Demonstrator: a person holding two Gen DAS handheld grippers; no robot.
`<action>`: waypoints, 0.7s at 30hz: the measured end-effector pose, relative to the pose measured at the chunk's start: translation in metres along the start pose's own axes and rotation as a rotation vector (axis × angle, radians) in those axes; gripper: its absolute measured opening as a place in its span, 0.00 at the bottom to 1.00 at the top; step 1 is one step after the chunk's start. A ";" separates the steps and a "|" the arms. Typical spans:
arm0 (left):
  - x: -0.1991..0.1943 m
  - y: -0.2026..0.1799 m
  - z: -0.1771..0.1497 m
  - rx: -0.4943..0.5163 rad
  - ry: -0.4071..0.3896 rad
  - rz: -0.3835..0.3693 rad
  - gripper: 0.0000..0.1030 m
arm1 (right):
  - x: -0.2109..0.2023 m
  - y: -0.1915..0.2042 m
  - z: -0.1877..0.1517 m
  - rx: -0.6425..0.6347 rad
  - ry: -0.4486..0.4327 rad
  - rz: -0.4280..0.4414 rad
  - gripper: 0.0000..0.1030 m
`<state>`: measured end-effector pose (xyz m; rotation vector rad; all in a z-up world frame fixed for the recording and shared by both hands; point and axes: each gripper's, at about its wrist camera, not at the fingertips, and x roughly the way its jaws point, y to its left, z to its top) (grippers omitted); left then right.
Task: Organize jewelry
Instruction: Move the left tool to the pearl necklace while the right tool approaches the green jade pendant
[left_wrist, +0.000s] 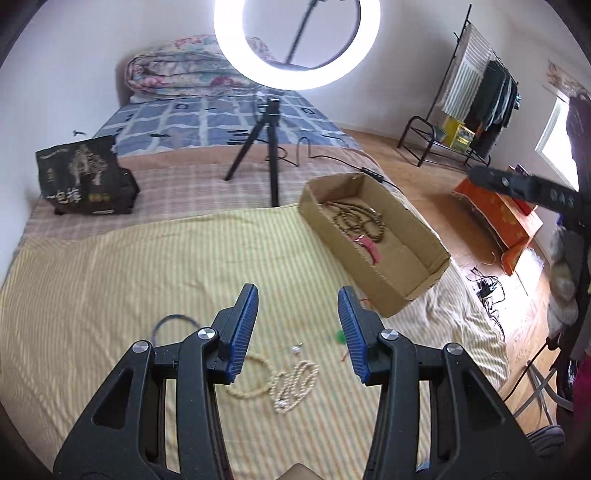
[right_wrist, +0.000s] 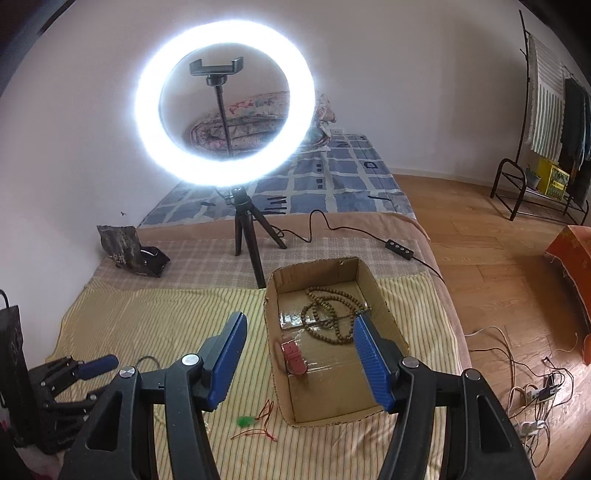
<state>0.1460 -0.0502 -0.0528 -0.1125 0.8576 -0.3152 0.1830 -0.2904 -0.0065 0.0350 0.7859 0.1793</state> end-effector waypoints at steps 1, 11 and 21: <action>-0.003 0.007 -0.002 -0.004 -0.001 0.007 0.44 | -0.001 0.003 -0.004 0.000 0.001 0.009 0.61; -0.024 0.065 -0.024 -0.074 0.003 0.058 0.44 | 0.000 0.040 -0.055 -0.064 0.052 0.047 0.60; -0.017 0.084 -0.052 -0.096 0.050 0.069 0.44 | 0.033 0.047 -0.100 -0.071 0.144 0.063 0.60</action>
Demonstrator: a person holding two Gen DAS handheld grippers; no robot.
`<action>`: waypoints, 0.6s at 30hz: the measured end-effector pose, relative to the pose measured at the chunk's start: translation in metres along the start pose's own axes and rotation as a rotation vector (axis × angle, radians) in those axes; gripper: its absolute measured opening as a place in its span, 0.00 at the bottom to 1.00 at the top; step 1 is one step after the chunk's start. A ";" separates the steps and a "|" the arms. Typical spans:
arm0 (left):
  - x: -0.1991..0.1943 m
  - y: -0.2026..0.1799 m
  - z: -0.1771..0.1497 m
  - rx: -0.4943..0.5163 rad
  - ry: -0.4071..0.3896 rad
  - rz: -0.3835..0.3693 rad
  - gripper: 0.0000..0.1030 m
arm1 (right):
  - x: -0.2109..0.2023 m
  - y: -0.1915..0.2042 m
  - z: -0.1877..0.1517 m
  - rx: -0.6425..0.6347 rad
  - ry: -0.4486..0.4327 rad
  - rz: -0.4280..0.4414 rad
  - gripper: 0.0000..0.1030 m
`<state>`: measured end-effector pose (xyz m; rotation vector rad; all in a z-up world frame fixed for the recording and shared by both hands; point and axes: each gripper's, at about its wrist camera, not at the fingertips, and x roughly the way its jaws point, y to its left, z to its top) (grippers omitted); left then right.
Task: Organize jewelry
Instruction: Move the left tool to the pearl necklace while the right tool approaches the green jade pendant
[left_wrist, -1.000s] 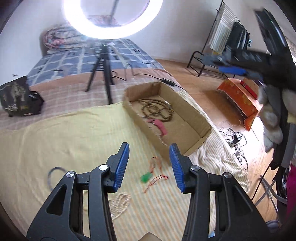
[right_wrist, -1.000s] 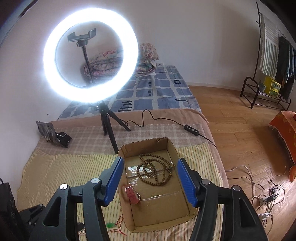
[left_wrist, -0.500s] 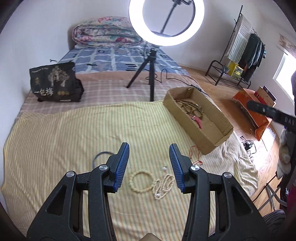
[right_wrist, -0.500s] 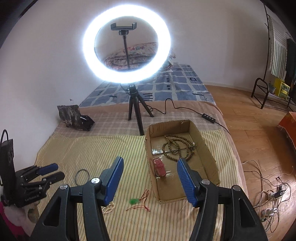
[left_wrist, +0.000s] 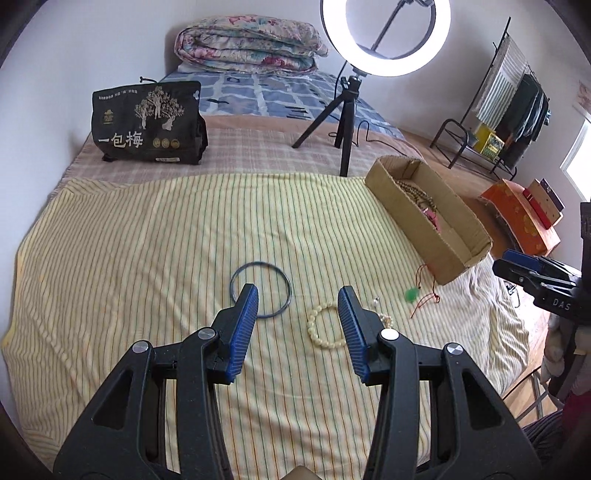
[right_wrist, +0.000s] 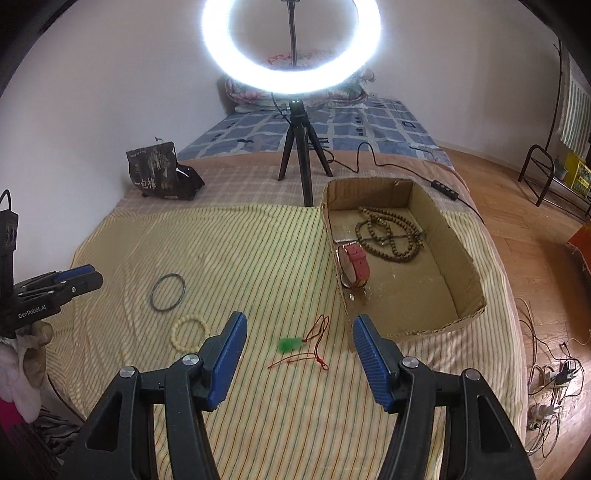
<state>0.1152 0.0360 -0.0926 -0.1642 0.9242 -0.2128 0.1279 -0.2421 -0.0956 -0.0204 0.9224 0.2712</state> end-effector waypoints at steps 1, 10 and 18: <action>0.001 -0.002 -0.002 0.005 0.005 -0.003 0.44 | 0.004 -0.001 -0.003 0.000 0.008 -0.003 0.60; 0.027 -0.044 -0.024 0.117 0.096 -0.085 0.39 | 0.033 -0.014 -0.021 0.013 0.103 0.046 0.57; 0.060 -0.085 -0.049 0.220 0.203 -0.146 0.35 | 0.062 -0.024 -0.041 0.036 0.173 0.099 0.44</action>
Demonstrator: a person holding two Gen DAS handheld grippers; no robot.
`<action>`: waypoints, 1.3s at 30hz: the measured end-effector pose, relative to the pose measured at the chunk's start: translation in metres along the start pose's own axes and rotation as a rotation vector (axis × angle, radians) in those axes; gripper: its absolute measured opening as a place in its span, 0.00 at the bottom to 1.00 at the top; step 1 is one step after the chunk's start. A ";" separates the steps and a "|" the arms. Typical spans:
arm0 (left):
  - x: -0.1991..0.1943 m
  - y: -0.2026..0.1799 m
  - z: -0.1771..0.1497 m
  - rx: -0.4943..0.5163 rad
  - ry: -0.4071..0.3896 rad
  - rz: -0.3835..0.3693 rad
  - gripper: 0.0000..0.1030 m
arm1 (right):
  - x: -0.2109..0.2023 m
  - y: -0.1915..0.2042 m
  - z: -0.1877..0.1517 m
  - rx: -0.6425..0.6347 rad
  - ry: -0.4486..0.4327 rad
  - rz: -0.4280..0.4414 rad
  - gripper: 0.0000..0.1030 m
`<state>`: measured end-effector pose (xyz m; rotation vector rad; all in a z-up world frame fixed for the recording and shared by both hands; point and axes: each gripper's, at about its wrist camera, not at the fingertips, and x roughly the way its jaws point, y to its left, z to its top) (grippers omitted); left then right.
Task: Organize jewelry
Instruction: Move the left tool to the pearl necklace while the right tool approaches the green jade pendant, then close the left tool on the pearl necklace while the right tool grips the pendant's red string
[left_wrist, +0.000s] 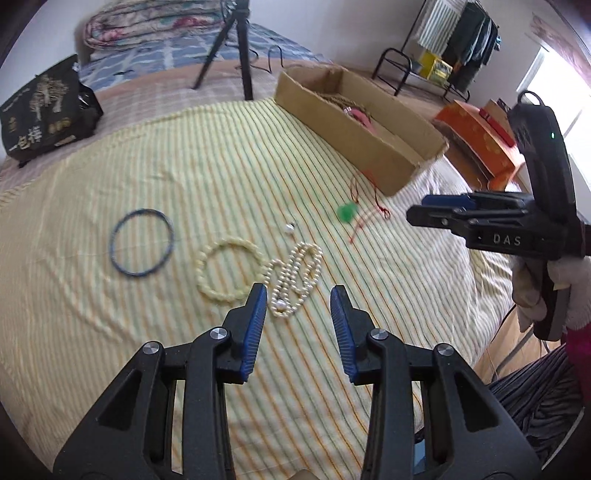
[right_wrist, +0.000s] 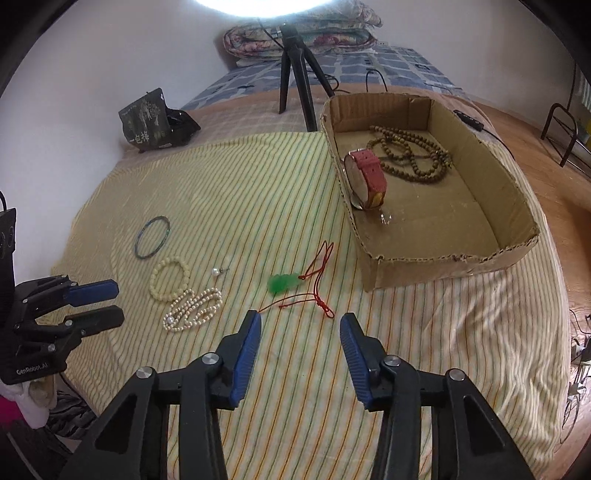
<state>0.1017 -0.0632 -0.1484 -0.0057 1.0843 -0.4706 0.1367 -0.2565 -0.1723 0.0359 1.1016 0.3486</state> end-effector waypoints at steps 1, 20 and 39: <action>0.005 -0.002 0.000 0.002 0.013 -0.008 0.35 | 0.003 -0.001 0.000 0.002 0.003 0.007 0.43; 0.057 -0.015 0.013 0.058 0.080 0.004 0.35 | 0.049 -0.002 0.019 -0.002 0.044 -0.032 0.33; 0.081 -0.004 0.017 0.064 0.096 0.033 0.10 | 0.062 0.000 0.021 -0.006 0.070 -0.029 0.08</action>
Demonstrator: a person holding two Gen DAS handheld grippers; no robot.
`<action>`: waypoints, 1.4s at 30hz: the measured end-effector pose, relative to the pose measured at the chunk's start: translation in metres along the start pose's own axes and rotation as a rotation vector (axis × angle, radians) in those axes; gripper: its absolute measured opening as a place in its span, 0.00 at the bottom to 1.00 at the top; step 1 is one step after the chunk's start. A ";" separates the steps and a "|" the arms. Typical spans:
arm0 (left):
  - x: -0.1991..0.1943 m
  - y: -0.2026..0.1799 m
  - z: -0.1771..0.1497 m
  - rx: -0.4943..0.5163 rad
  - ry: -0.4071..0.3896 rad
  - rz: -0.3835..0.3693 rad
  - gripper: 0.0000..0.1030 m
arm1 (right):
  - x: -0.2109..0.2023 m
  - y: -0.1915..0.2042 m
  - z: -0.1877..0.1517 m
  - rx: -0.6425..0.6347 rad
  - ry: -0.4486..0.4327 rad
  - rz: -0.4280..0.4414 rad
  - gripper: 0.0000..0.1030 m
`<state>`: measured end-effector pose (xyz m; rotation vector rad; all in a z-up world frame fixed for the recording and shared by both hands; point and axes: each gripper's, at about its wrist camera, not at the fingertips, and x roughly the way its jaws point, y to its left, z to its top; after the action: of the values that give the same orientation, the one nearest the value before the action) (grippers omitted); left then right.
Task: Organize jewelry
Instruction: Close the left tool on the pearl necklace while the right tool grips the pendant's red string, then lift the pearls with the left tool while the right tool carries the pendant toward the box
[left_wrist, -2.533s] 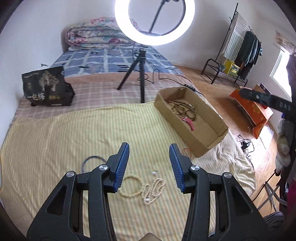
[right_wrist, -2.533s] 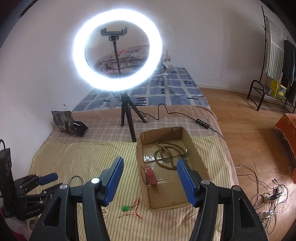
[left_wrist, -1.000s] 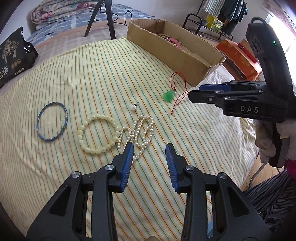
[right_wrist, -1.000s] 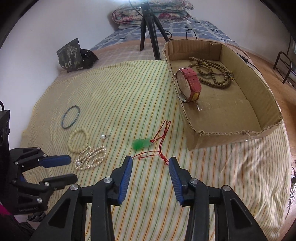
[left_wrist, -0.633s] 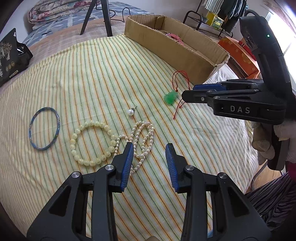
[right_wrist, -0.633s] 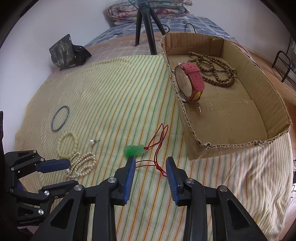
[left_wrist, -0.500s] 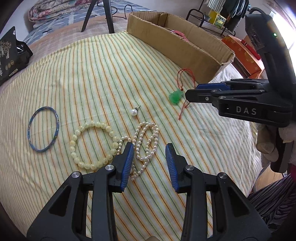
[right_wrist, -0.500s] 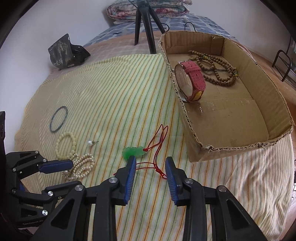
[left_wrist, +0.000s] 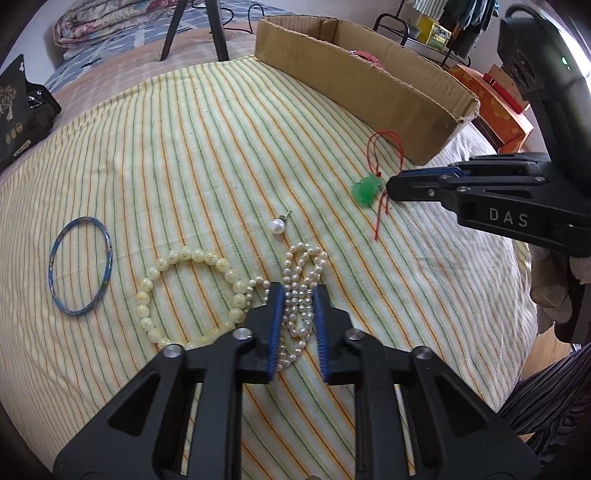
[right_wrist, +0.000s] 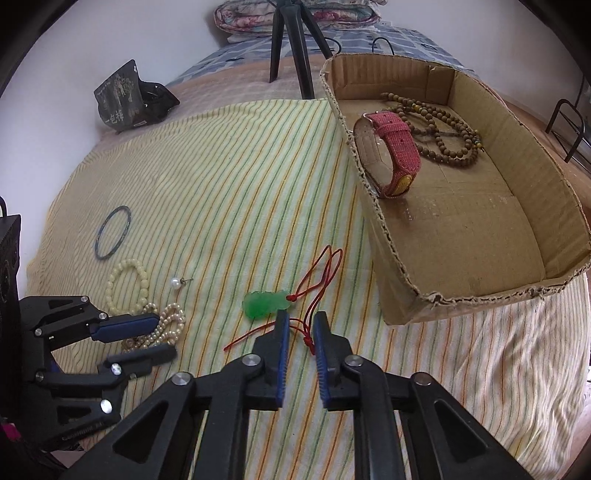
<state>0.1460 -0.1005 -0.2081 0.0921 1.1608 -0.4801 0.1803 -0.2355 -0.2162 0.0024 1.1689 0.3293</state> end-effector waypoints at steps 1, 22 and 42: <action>0.000 0.001 0.000 -0.002 -0.002 -0.003 0.09 | 0.000 0.000 0.000 -0.002 0.000 0.002 0.06; -0.037 0.011 0.004 -0.107 -0.085 -0.098 0.05 | -0.051 -0.002 0.013 0.021 -0.139 0.078 0.00; -0.103 0.028 0.022 -0.165 -0.228 -0.114 0.05 | -0.113 0.040 0.026 -0.074 -0.297 0.095 0.00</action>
<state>0.1441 -0.0502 -0.1121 -0.1689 0.9806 -0.4803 0.1546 -0.2217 -0.0972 0.0405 0.8633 0.4404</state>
